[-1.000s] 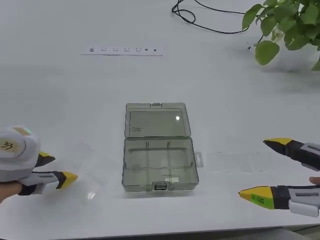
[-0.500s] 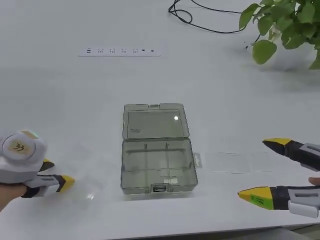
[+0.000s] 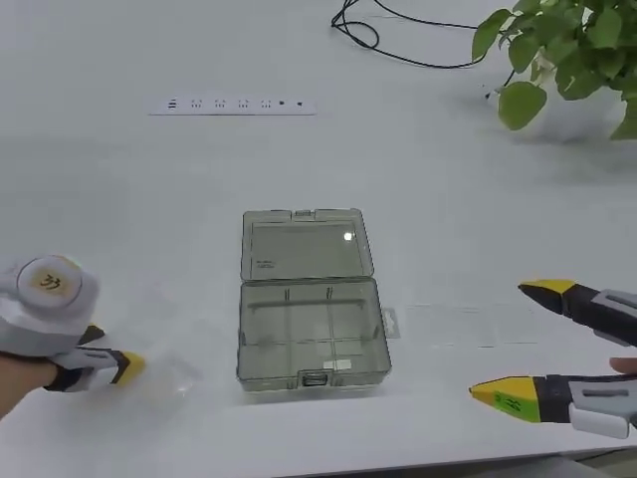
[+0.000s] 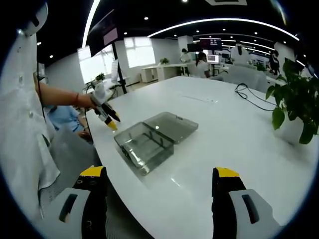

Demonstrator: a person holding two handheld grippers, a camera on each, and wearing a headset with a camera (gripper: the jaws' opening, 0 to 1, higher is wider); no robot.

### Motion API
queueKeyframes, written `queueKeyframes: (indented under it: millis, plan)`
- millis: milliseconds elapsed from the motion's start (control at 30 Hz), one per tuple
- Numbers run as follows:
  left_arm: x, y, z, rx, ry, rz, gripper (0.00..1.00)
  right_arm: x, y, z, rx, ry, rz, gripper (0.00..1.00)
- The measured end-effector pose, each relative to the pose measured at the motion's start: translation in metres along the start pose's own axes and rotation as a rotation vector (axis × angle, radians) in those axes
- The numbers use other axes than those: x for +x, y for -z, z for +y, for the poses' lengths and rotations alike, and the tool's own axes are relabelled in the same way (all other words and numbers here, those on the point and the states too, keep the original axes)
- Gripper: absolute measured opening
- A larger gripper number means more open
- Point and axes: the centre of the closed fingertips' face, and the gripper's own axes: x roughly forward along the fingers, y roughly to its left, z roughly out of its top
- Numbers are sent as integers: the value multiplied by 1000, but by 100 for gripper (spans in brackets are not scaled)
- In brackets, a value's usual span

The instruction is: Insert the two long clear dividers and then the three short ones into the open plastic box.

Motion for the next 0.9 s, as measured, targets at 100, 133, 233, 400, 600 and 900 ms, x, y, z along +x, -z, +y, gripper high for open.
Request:
queueKeyframes:
  millis: [100, 133, 233, 400, 600, 900]
  plan:
    - [0, 0, 1, -6, -4, 8, 36, 0, -1, 0, -2, -1, -1, 87]
    - [0, 0, 1, -9, -5, 10, 36, 0, -1, 1, -1, -2, -3, 87]
    - [0, 0, 2, -10, -6, 13, 34, 0, -1, 0, -3, 0, -1, 87]
    - [0, 0, 1, -13, -7, 21, 32, -1, 0, 2, 0, 0, -1, 87]
    - [0, 0, 1, -10, -6, 26, 32, -1, 0, 4, 2, -3, 0, 87]
    - [0, 0, 0, 1, 6, 18, 32, 1, -1, 4, -1, -7, 5, 86]
